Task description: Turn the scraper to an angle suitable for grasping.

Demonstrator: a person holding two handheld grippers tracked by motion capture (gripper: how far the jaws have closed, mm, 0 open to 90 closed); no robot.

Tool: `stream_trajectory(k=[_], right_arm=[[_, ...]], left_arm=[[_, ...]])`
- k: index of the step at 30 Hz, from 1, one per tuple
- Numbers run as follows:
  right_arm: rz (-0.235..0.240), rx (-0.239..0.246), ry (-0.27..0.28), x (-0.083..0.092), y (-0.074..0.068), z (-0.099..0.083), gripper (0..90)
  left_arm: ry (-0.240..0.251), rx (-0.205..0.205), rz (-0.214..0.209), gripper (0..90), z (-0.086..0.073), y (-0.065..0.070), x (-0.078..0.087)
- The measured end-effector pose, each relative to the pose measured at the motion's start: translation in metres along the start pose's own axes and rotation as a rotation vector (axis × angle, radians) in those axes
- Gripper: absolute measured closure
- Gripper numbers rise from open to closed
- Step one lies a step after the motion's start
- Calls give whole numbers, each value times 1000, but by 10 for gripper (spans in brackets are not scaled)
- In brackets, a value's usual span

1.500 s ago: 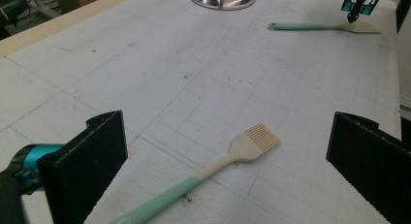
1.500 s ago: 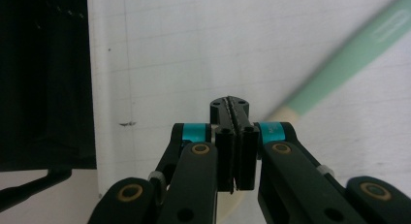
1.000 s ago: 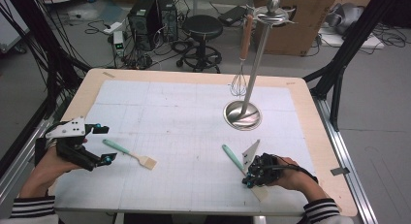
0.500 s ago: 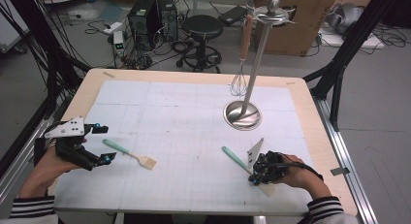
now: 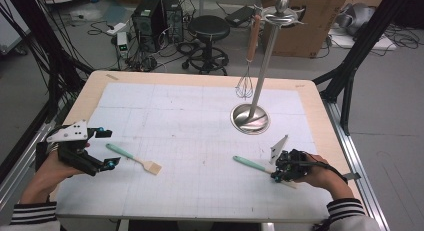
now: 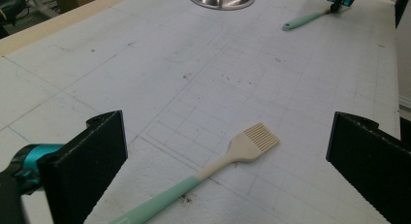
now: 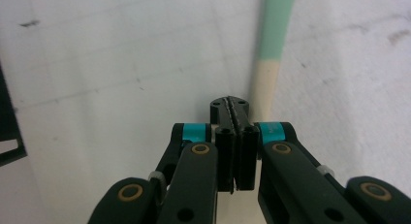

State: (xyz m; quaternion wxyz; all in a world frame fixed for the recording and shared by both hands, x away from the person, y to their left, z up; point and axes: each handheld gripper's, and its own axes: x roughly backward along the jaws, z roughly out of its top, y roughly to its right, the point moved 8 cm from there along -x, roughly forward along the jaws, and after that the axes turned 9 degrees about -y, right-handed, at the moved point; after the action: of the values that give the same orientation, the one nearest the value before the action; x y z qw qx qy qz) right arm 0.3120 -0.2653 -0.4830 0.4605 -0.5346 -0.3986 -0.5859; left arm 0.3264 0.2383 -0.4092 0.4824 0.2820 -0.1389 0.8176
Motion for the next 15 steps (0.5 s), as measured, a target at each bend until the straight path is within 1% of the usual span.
stream_trajectory(k=[1, 3, 5, 6, 8, 9, 11, 13, 15], right_arm=[[-2, -4, 7, 0, 2, -2, 891], [-25, -35, 5, 1, 8, -7, 891], [-30, -53, 13, 2, 13, -10, 891], [-43, -63, 13, 2, 15, -12, 891], [-40, -81, 20, 3, 18, -13, 891], [-38, -80, 32, 3, 18, -13, 891], [-13, -91, 71, 7, 17, -10, 891], [-7, -100, 117, 14, 17, -7, 891], [-6, -107, 150, 21, 17, -5, 890]], left_arm=[[0, 0, 2, 17, 0, 0, 0], [-1, 1, 1, 16, 0, 0, 0], [0, 1, 1, 17, 0, 0, 0], [-1, 1, 0, 17, 0, 0, 0], [-4, -1, 1, 17, 0, 0, 0], [-5, -2, 3, 17, -1, -1, 0], [2, 4, 2, 17, 0, -1, 1], [0, 6, 3, 17, -1, -1, 1], [-1, 2, 1, 17, -1, -1, 1]])
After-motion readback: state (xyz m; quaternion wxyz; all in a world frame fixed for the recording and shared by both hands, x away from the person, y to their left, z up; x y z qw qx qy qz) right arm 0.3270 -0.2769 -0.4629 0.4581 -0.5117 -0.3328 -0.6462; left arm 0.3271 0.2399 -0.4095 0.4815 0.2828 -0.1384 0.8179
